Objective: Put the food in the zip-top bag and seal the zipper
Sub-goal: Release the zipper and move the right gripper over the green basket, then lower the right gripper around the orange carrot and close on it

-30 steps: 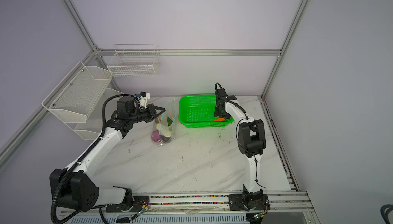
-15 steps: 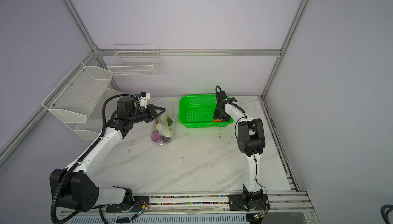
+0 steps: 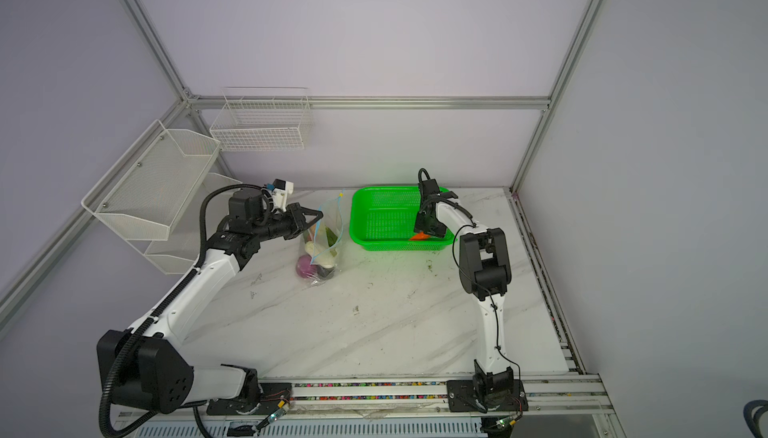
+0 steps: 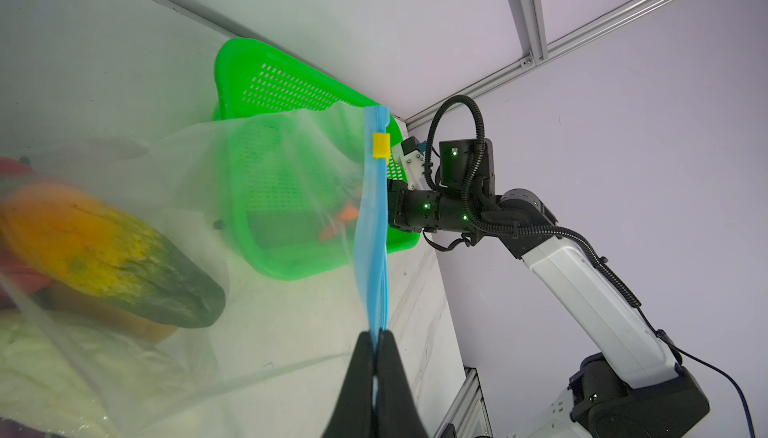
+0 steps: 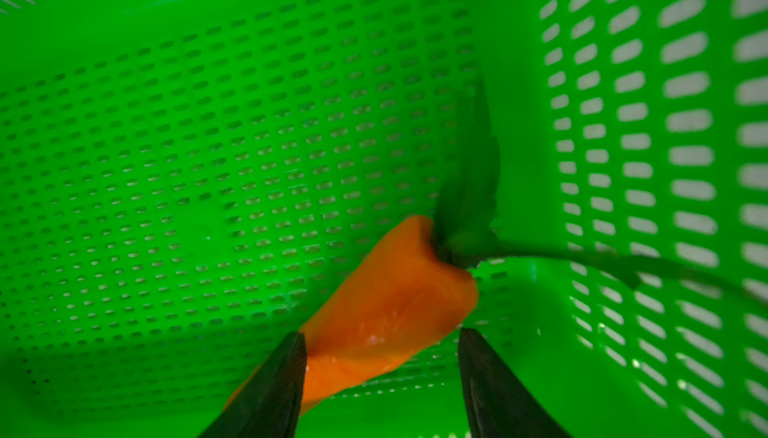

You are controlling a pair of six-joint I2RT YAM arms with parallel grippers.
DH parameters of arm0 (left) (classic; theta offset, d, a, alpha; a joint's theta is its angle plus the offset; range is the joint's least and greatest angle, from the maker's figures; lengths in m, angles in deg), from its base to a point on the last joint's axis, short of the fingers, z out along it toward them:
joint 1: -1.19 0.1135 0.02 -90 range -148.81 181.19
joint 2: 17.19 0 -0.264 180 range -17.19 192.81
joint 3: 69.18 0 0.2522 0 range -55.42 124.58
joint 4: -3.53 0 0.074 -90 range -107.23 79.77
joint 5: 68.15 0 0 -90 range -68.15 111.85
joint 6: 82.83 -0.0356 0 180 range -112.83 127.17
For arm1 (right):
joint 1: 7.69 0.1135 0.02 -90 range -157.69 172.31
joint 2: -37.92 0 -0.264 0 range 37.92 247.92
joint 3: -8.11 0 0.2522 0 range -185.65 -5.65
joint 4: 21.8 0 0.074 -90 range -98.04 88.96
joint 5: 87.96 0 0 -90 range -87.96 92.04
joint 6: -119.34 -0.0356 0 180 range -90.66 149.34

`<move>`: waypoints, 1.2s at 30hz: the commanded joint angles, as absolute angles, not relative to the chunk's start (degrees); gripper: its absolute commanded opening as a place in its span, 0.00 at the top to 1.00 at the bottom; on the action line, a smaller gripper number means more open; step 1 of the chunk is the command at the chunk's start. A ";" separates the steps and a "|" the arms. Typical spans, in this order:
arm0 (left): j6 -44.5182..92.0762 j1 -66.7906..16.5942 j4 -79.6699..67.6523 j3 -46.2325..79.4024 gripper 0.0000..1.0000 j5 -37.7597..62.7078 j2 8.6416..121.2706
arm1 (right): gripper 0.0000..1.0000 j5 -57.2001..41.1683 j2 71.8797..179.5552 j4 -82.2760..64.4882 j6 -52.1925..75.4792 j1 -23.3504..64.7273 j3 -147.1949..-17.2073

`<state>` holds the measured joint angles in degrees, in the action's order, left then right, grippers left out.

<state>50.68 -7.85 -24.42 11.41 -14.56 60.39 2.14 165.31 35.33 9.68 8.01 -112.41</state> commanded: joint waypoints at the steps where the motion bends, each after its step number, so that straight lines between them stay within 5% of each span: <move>1: 50.27 -7.92 -22.51 9.76 1.00 -14.15 58.99 | 0.39 1.48 167.22 35.61 9.50 8.74 -115.12; 16: 50.16 -7.56 -22.66 8.75 1.00 -13.73 58.28 | 0.39 2.12 170.54 36.61 8.10 10.96 -124.15; 25: 50.41 -7.16 -22.02 7.99 1.00 -14.19 58.49 | 0.32 -0.10 156.51 16.50 -2.07 9.21 -102.85; 36: 50.55 -6.20 -21.57 8.30 1.00 -14.97 58.23 | 0.31 -3.91 159.50 13.05 -6.04 7.69 -100.36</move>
